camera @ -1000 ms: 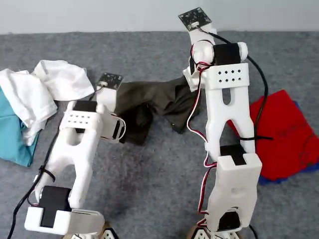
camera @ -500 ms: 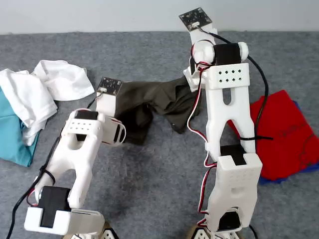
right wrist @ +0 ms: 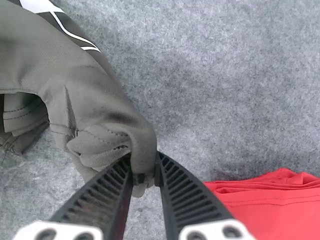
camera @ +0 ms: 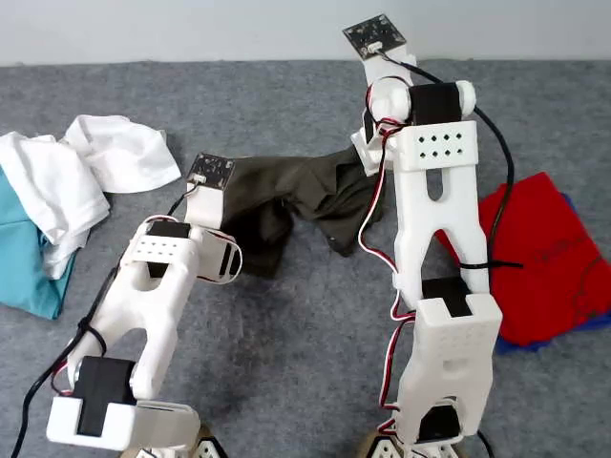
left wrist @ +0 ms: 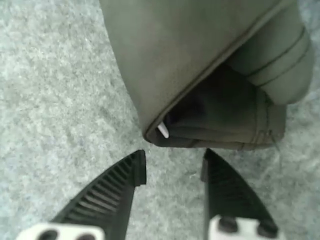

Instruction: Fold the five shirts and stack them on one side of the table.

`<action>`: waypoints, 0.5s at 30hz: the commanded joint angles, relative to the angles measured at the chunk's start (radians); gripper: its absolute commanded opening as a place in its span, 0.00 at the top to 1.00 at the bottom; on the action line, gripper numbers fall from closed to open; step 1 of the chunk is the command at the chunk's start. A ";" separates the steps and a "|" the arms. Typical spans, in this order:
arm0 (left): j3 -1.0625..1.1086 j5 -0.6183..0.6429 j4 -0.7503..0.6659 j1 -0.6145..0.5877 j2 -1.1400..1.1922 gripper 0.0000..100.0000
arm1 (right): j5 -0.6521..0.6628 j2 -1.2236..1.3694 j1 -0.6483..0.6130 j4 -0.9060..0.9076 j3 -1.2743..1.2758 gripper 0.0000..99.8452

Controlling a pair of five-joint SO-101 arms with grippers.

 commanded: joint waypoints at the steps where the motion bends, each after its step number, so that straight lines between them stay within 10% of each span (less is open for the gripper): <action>1: -0.004 0.000 -0.011 0.006 -0.035 0.89 | -0.012 -0.005 0.008 0.036 -0.014 0.99; 15: 0.134 0.000 -0.255 0.005 -0.038 0.95 | -0.005 -0.151 0.013 0.044 0.009 0.99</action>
